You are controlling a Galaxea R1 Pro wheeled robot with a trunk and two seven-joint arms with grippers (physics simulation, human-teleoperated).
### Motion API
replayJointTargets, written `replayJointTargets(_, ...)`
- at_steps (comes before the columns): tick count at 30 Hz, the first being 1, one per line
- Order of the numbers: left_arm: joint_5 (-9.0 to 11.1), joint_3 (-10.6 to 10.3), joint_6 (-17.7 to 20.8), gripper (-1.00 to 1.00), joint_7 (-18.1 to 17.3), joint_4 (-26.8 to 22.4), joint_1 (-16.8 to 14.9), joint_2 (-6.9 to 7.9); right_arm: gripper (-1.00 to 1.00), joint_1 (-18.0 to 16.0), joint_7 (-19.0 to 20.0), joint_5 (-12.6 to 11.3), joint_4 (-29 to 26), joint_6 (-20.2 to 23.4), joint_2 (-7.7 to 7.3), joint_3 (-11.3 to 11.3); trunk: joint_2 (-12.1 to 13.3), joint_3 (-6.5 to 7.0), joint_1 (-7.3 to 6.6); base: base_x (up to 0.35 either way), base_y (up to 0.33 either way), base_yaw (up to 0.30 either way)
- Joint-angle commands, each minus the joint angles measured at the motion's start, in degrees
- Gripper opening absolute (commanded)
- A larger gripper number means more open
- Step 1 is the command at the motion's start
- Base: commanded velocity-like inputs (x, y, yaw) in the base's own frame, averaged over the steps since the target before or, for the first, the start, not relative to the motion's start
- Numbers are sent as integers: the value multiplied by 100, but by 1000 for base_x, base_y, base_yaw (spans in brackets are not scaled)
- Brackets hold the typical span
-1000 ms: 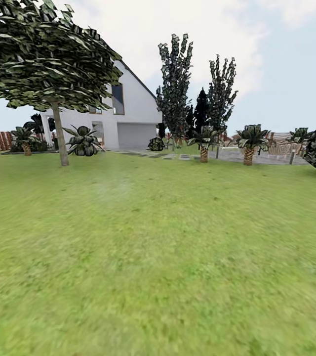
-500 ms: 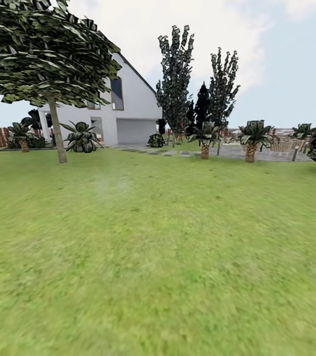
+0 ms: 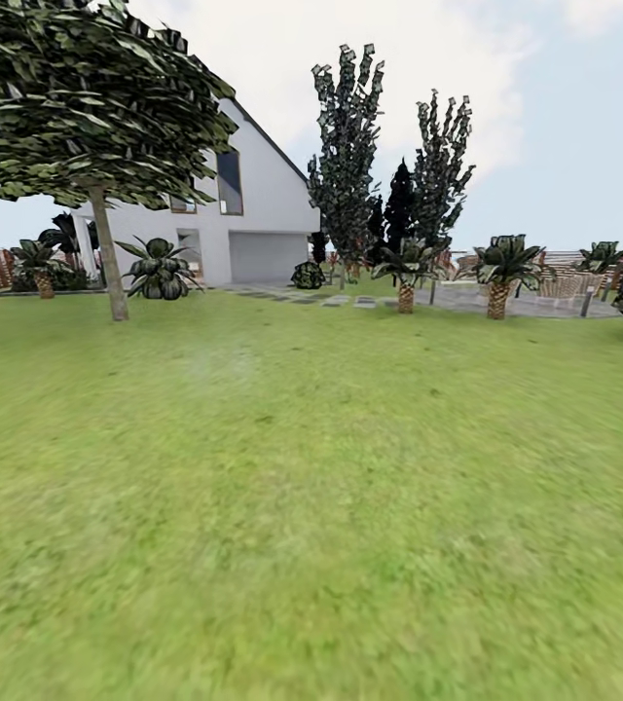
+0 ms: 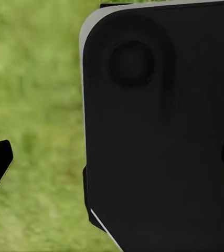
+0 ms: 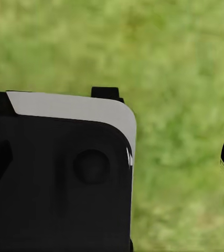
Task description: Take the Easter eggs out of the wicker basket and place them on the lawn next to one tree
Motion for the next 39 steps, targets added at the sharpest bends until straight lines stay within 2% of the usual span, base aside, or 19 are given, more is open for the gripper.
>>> replayJointTargets(1, 1, -4, -2, 100, 1, -11, 3, 0, 100, -6, -3, -8, 11, -24, 0, 29, -2, -5, 4, 338, 0, 0)
replayJointTargets(39, 1, -4, -2, 100, 1, -11, 3, 1, 100, -6, -4, 0, 13, -24, 9, 29, -2, -5, 4, 338, 0, 0)
